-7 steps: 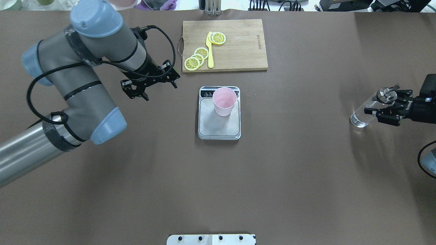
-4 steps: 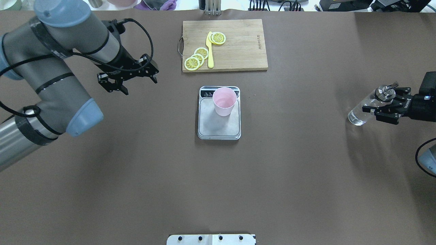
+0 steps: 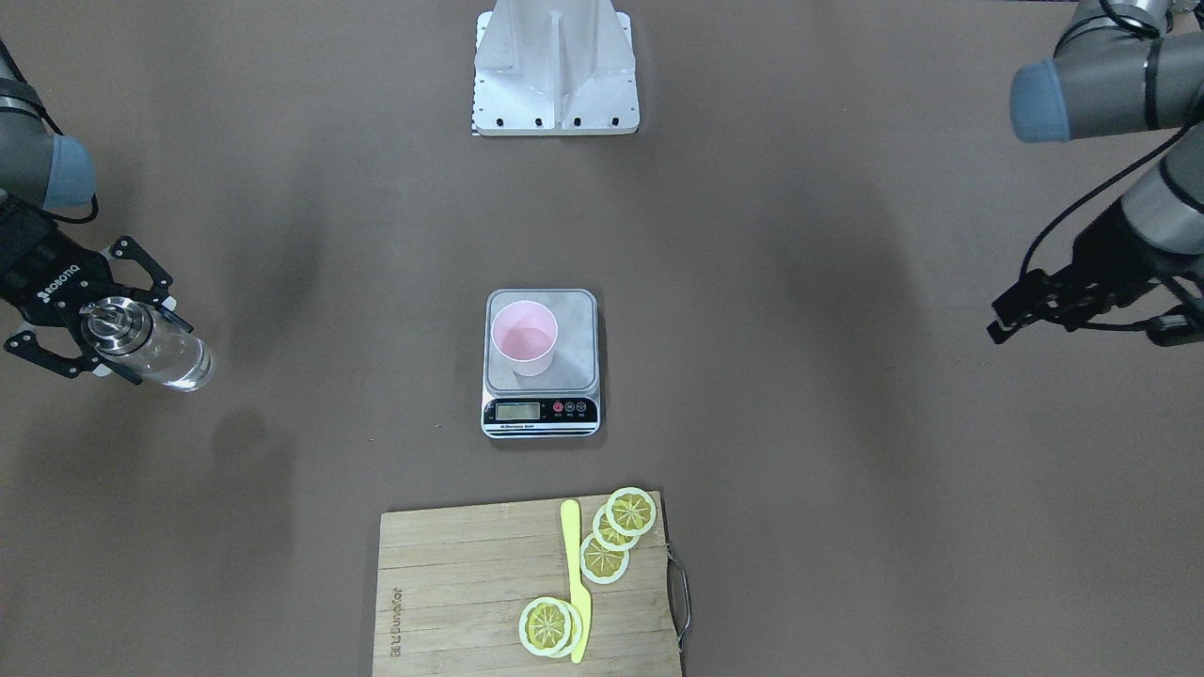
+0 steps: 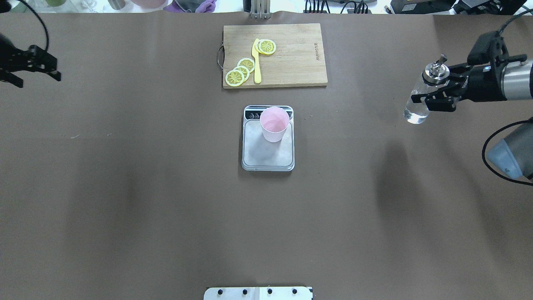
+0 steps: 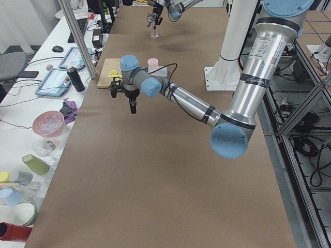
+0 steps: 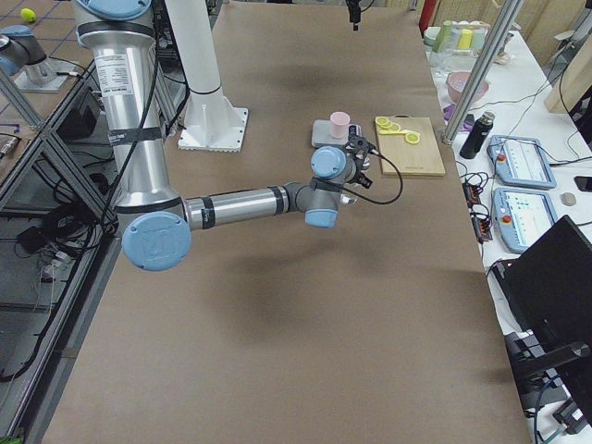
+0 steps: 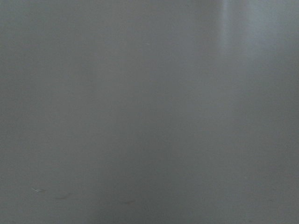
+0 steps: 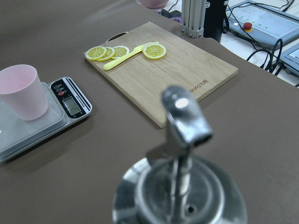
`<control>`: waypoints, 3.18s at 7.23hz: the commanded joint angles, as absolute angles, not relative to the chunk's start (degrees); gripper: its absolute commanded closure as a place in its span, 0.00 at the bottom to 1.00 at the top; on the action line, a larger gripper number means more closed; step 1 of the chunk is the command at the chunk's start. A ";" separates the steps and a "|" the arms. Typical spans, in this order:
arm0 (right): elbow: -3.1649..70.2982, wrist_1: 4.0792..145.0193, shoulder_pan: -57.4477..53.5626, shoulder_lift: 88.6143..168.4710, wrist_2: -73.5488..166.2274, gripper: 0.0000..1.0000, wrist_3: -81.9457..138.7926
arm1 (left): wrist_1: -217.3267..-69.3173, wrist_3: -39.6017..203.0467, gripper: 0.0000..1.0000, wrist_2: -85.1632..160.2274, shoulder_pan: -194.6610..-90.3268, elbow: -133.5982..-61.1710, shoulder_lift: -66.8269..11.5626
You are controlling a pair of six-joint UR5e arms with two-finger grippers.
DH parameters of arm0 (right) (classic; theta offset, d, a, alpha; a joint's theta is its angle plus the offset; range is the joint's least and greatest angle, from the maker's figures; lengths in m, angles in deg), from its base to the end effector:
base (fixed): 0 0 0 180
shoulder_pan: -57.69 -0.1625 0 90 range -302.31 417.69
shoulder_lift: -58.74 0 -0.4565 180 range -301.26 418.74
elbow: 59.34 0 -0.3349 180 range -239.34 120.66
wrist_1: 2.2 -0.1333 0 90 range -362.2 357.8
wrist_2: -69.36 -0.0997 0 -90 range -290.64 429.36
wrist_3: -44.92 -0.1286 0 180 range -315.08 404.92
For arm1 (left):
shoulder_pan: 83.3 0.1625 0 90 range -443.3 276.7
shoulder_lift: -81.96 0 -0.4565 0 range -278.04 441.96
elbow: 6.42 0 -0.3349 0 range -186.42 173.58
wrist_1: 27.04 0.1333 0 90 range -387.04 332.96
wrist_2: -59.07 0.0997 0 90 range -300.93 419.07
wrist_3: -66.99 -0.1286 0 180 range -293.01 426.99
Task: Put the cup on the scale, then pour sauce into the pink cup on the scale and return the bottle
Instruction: 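Lift the glass bottle with the right gripper and carry it toward the pink cup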
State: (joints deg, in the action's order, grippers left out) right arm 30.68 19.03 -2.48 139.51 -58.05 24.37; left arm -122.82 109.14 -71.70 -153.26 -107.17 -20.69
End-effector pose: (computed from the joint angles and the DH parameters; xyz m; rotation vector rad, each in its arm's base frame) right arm -0.2130 -0.4824 0.4829 0.9591 -1.0605 -0.5770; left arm 0.1393 -0.5260 0.5113 0.0580 0.8476 -0.1813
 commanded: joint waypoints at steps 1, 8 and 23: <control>31.89 29.84 -2.52 133.56 -58.96 0.82 28.55 | -123.54 96.82 0.01 -71.89 -159.22 -106.70 -11.43; 40.22 56.04 8.10 123.78 -49.84 0.84 34.81 | -123.46 69.46 0.01 -72.16 -171.53 -102.04 -2.50; 48.24 91.13 21.04 119.91 -29.17 0.88 38.68 | -122.49 69.45 0.00 -78.92 -174.97 -98.52 -4.35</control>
State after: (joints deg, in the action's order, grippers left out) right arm 48.41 89.76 21.36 119.96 -29.37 38.67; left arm -122.44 69.45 -78.92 -174.94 -98.46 -4.46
